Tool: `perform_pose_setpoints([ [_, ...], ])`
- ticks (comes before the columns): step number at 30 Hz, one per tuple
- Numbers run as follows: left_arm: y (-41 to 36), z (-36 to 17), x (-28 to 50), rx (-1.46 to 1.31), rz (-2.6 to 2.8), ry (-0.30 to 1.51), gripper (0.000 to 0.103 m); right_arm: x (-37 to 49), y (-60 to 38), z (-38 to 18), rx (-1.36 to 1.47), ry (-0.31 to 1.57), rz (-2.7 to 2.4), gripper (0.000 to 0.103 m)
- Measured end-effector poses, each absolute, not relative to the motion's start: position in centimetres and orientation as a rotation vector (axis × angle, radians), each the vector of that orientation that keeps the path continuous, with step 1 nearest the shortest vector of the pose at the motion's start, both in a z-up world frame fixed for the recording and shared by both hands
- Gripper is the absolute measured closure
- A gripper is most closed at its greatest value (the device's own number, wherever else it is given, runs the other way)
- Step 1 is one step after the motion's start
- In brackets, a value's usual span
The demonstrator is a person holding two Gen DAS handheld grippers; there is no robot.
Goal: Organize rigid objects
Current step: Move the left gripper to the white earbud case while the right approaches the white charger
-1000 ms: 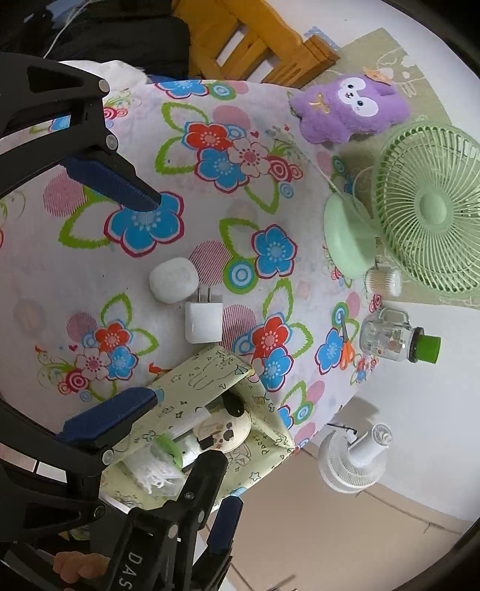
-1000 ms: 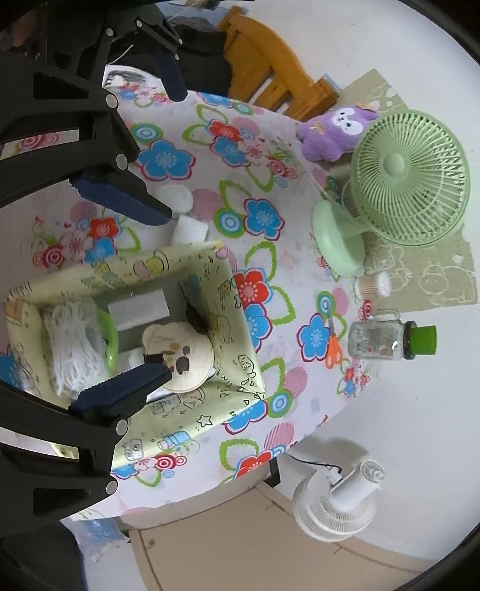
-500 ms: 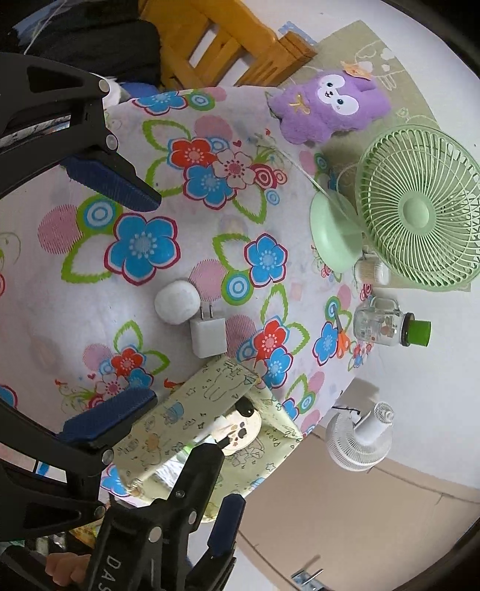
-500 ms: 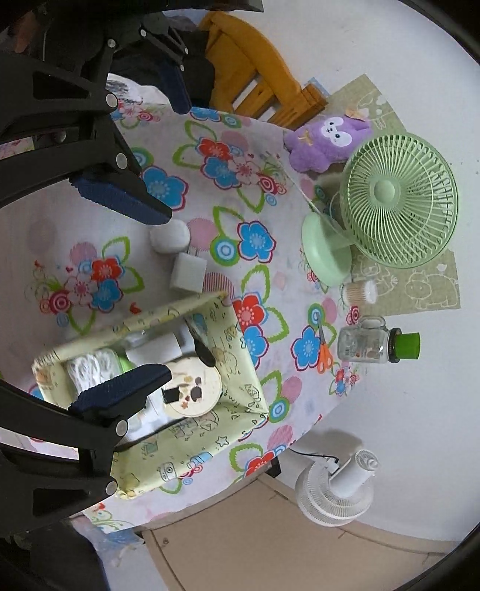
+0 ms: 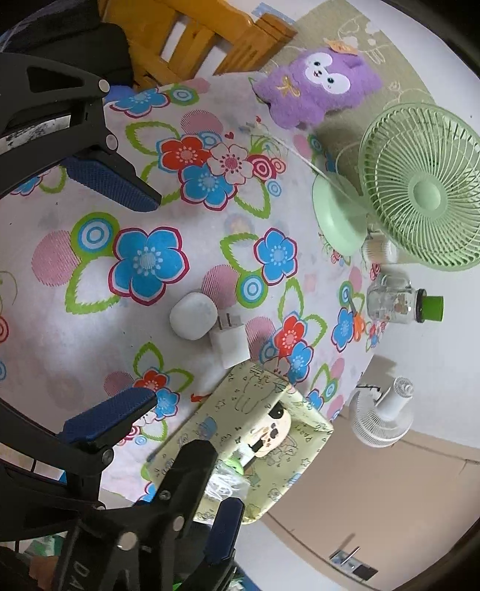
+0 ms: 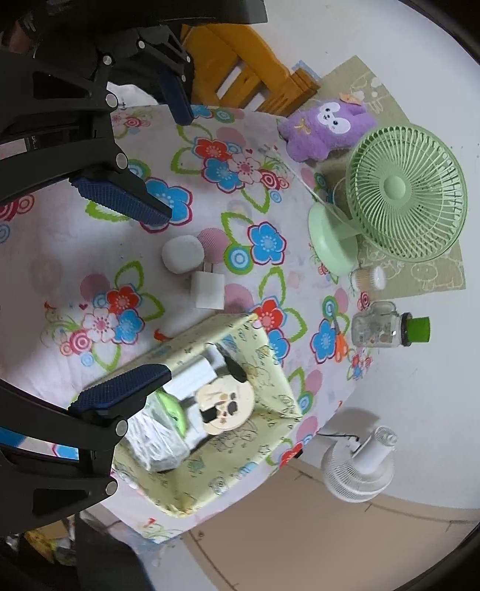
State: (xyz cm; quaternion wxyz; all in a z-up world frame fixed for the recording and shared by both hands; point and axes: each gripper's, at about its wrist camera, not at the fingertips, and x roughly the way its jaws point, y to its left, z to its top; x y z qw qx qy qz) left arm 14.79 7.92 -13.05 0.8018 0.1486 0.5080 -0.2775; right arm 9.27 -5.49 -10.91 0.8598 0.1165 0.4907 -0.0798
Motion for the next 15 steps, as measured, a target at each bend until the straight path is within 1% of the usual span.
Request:
perform_pose_setpoints([
  [15,7.8,-17.2,17.2,0.355,-0.66,1.144,0.006,10.2,-4.9,-14.9,0.278,1.078,-0.251,0.023],
])
